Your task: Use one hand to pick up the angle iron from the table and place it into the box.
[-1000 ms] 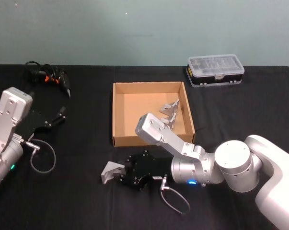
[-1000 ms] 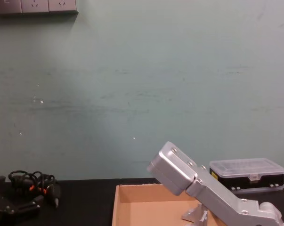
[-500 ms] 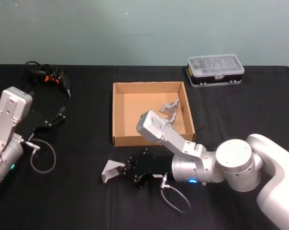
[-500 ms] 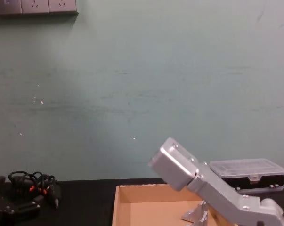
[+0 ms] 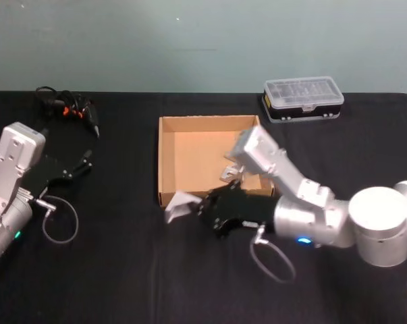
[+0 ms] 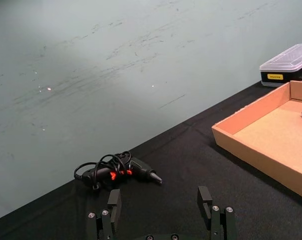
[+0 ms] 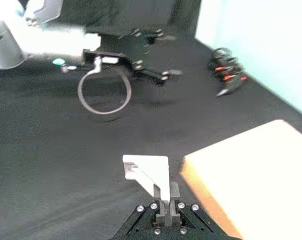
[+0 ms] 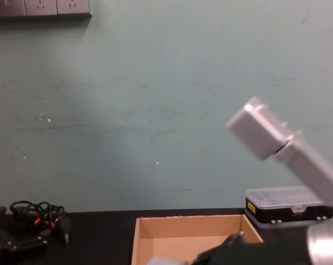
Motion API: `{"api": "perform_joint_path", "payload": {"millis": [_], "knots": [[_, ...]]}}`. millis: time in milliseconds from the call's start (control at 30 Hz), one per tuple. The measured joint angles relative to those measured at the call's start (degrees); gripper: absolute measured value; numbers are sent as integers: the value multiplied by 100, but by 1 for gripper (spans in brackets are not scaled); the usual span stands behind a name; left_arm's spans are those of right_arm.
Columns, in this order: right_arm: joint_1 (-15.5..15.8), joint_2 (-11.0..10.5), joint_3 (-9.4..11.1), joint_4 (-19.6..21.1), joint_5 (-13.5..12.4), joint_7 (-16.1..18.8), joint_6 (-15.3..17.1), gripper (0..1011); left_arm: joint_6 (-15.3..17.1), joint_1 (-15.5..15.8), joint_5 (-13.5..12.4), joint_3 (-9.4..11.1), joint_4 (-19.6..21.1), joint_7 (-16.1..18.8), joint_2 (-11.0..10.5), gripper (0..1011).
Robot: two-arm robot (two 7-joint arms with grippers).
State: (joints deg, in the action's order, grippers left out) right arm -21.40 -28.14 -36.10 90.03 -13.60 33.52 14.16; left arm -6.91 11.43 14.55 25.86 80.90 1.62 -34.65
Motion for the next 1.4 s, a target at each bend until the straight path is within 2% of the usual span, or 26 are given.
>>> {"api": "perform_joint_path", "payload": {"millis": [133,167,333,500,600,800,967,1000,1133,1400], "knots": [[112,-134,192,189,-62,-136,25,57,0,0,0,0,0,0,0,1000],[153,-196,297,265,-90,-204,31,57,0,0,0,0,0,0,0,1000],[195,-303,585,349,-128,-391,51,57,0,0,0,0,0,0,0,1000],[133,-292,715,248,-122,-494,67,57,0,0,0,0,0,0,0,1000],[-10,-205,768,34,-83,-542,78,57,0,0,0,1,0,0,0,1000],[-341,4,698,-431,45,-518,89,57,0,0,0,1,0,0,0,1000],[-799,306,521,-1087,227,-415,113,57,0,0,0,0,0,0,0,1000],[-799,306,521,-1087,227,-415,113,57,0,0,0,0,0,0,0,1000],[-1103,514,419,-1544,348,-355,121,57,0,0,0,0,0,0,0,1000],[-1488,825,311,-2244,487,-249,75,57,0,0,0,0,0,0,0,1000]]}}
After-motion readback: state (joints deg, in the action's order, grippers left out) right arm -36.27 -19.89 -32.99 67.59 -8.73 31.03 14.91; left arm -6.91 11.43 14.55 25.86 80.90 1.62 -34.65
